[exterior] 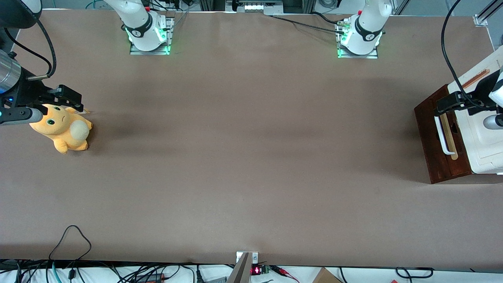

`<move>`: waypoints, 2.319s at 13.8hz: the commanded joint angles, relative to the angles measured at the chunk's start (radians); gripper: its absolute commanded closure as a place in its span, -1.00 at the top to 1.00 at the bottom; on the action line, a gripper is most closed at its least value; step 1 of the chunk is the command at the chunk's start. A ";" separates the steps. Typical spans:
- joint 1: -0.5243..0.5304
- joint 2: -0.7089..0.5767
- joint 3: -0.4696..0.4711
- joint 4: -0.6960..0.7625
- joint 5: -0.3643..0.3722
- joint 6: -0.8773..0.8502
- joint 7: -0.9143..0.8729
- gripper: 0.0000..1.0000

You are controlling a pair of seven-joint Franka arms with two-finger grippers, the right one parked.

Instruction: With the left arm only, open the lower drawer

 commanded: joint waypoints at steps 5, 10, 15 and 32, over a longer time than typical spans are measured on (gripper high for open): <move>0.003 -0.016 0.001 -0.008 -0.010 -0.012 0.025 1.00; 0.005 -0.013 0.001 -0.020 -0.013 -0.026 0.036 1.00; 0.005 -0.008 0.001 -0.035 -0.018 -0.018 0.183 1.00; 0.003 0.051 -0.338 -0.358 0.839 0.003 -0.488 1.00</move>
